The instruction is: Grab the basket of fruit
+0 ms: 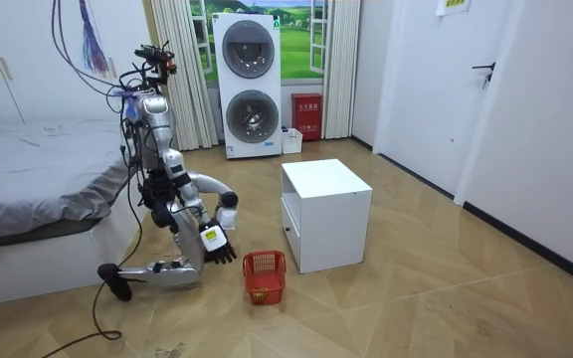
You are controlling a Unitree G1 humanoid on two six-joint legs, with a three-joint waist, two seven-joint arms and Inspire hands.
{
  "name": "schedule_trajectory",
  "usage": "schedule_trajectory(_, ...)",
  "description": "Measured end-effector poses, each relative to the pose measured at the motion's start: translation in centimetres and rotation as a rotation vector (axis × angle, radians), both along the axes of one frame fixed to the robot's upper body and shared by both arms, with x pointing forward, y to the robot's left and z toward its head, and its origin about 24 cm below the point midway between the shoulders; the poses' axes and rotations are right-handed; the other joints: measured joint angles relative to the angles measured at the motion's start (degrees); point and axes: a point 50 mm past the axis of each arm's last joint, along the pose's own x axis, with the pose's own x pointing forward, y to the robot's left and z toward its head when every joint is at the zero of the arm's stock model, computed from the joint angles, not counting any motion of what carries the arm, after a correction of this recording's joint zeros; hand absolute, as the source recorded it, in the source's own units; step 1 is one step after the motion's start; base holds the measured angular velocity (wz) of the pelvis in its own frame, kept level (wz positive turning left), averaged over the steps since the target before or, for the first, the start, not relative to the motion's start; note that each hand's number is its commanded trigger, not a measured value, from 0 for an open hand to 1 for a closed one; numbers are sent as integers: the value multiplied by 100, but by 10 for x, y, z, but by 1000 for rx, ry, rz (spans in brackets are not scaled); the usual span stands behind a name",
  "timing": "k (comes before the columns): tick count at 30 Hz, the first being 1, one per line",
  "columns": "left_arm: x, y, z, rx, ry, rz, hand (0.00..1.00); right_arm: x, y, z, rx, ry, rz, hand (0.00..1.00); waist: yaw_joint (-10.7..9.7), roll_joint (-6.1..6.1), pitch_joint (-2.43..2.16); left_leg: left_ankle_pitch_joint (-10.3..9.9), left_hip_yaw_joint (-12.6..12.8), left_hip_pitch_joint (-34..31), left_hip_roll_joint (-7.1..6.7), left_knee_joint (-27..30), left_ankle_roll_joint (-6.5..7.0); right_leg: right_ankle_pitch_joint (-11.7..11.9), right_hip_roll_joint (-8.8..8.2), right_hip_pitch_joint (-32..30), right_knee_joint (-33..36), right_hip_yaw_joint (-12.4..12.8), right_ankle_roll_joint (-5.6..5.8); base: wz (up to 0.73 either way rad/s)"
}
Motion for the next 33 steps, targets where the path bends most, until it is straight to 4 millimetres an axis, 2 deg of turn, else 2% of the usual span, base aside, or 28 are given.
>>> schedule_trajectory(1, -3, 2, 0, 2, 7, 13, 0, 0, 2, 0, 0, -3, 0, 0, 80, -20, -4, -37, 4, -40, -37, 86, 102, -16, 8, -40, 137, 57, -1, -72)
schedule_trajectory(2, -8, 5, 0, 14, 10, 37, 0, -3, 8, -3, 15, 4, -6, 0, 101, -163, 6, -64, 76, -78, -195, 98, 131, -25, -63, -88, 283, 138, 10, -23)
schedule_trajectory(3, -4, 2, 0, 23, -1, 20, 0, -9, 9, -5, 14, 20, -10, 0, 35, -216, -8, -54, 80, -72, -295, 67, 110, -11, -43, -83, 289, 156, 31, 15)
schedule_trajectory(4, -1, -2, 0, 29, -15, -20, 0, -10, 8, -5, 6, 27, -14, 0, -77, -264, -7, 9, 95, -70, -328, 13, -71, 35, -71, -84, 267, 138, 40, 36)
schedule_trajectory(5, 1, -3, 0, 32, -25, -32, 0, -10, 9, -6, 3, 27, -15, 0, -217, -336, 19, 32, 101, -92, -387, 0, -352, 67, -171, -81, 256, 153, -4, 23)
schedule_trajectory(6, 3, -3, 1, 34, -47, -23, 0, -4, 11, -4, -4, 16, -9, 0, -308, -365, 35, 39, -292, -170, -444, 194, -328, 27, -389, -105, 319, 124, 67, -26)
schedule_trajectory(7, -2, -3, 0, 34, -35, -18, 0, 2, 10, -1, -17, -6, -10, 0, -248, -211, -4, -27, -455, -268, -460, 359, 64, -36, -413, -168, 450, 22, 150, -54)
schedule_trajectory(8, -9, -1, -1, 40, -16, -8, 0, 4, 13, -1, -15, -17, -10, 0, -220, -228, 9, -42, -460, -290, -505, 382, 119, -38, -450, -235, 525, 46, 151, -67)
schedule_trajectory(9, -13, -1, -2, 45, -18, 26, 0, 9, 16, 1, -19, -38, -12, 0, -308, -286, -16, -47, -479, -297, -624, 362, 128, -39, -517, -293, 563, 92, 152, -32)
schedule_trajectory(10, -14, -3, -2, 45, -21, 37, 0, 11, 15, 3, -26, -53, -20, 0, -352, -288, -18, -48, -483, -283, -673, 338, 130, -39, -520, -295, 560, 97, 152, -17)
schedule_trajectory(11, -14, -5, -3, 49, -23, 28, 0, 18, 12, 7, -49, -85, -33, 0, -394, -284, -15, -45, -480, -254, -680, 301, 129, -40, -523, -308, 558, 132, 153, 0)
schedule_trajectory(13, -17, -4, -3, 62, -20, 23, 0, 28, 12, 14, -86, -140, -21, 0, -492, -294, -42, 18, -488, -237, -669, 279, 232, -70, -501, -278, 567, 147, 147, 8)
schedule_trajectory(15, -21, -2, -3, 69, -10, 26, 0, 39, 12, 22, -133, -193, 7, 0, -572, -298, -45, 71, -486, -245, -668, 289, 208, -202, -477, -206, 596, 136, 64, 16)
schedule_trajectory(16, -28, -3, -4, 66, 11, 29, 0, 50, 11, 31, -175, -255, 33, 0, -643, -307, -52, 88, -413, -270, -673, 322, 150, -428, -494, -108, 676, 157, -22, 18)
schedule_trajectory(17, -30, -3, -5, 65, 19, 28, 0, 53, 11, 34, -187, -272, 38, 0, -657, -300, -50, 93, -383, -292, -672, 347, 126, -513, -501, -78, 711, 157, -38, 11)
schedule_trajectory(18, -32, -9, -7, 46, 30, 25, 0, 60, 7, 39, -214, -299, 45, 0, -657, -144, -28, 135, -433, -338, -642, 337, 38, -515, -437, -113, 748, 155, -60, 5)
schedule_trajectory(20, -34, -9, -8, 40, 48, 21, 0, 62, 9, 41, -230, -305, 63, 0, -658, -129, -35, 202, -399, -340, -647, 186, -89, -520, -483, -195, 765, 163, -63, 9)
schedule_trajectory(22, -39, -8, -8, 35, 69, 11, 0, 64, 11, 41, -239, -310, 76, 0, -625, -109, -56, 260, -407, -356, -616, 86, -197, -538, -454, -288, 783, 159, -75, 7)
schedule_trajectory(27, -50, -10, -10, 2, 112, 4, 0, 76, 9, 52, -257, -375, 74, 0, -616, -50, -80, 292, -427, -360, -476, 46, -261, -548, -332, -379, 808, 172, -66, -2)
schedule_trajectory(30, -50, -11, -11, -7, 118, -22, 0, 82, 7, 58, -273, -409, 72, 0, -615, -31, -68, 299, -429, -359, -456, 34, -275, -551, -316, -388, 821, 161, -62, 0)
schedule_trajectory(33, -46, -13, -11, -17, 115, -40, 0, 89, 7, 65, -279, -445, 75, 0, -610, 26, -38, 299, -408, -377, -441, 33, -275, -560, -328, -416, 863, 165, -76, 0)
